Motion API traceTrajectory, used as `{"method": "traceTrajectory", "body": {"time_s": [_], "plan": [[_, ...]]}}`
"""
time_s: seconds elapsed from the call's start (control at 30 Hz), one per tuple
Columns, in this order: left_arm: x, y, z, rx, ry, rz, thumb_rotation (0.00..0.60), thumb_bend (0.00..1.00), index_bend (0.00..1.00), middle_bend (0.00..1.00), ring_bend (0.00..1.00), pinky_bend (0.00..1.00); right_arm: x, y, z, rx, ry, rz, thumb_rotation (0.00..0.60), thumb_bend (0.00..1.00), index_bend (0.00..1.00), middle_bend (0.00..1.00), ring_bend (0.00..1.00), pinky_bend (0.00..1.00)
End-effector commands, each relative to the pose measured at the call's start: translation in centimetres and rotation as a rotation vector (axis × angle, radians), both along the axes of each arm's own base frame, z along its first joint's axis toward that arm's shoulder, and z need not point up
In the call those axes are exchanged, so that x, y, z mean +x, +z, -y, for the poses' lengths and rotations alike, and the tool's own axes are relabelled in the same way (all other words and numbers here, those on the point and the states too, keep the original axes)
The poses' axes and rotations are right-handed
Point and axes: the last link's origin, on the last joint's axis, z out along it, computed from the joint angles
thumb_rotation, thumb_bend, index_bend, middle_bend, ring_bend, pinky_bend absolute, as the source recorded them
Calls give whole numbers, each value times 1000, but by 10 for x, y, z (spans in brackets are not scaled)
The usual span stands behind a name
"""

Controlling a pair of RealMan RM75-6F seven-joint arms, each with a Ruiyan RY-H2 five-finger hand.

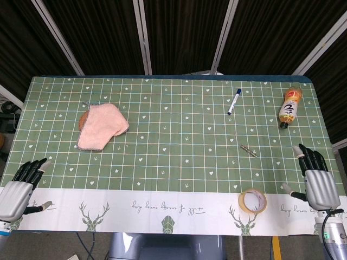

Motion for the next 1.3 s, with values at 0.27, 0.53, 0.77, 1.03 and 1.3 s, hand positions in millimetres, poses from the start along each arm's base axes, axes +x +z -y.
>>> {"method": "traceTrajectory", "body": {"time_s": [0.27,0.53,0.77,1.03,1.3], "plan": [[1,-1,0,0,-6,3,600,81,0,0,0,0,8,-10,16,5,-28,43,600,127,152,0,0,0],[1,-2,-2,-7,-6,12,600,81,0,0,0,0,16,-43,62,17,-82,47,600,132,348,50,0,0],[0,-3,-3,-19,2,22,600,82,0,0,0,0,12,-75,89,34,-155,22,600,177,389,66,0,0],[-1,-1,-4,-25,12,37,600,81,0,0,0,0,-4,-102,112,35,-251,0,600,196,383,66,0,0],[-2,-2,-5,-33,18,39,600,79,0,0,0,0,-13,-120,126,49,-302,-3,600,196,386,66,0,0]]}}
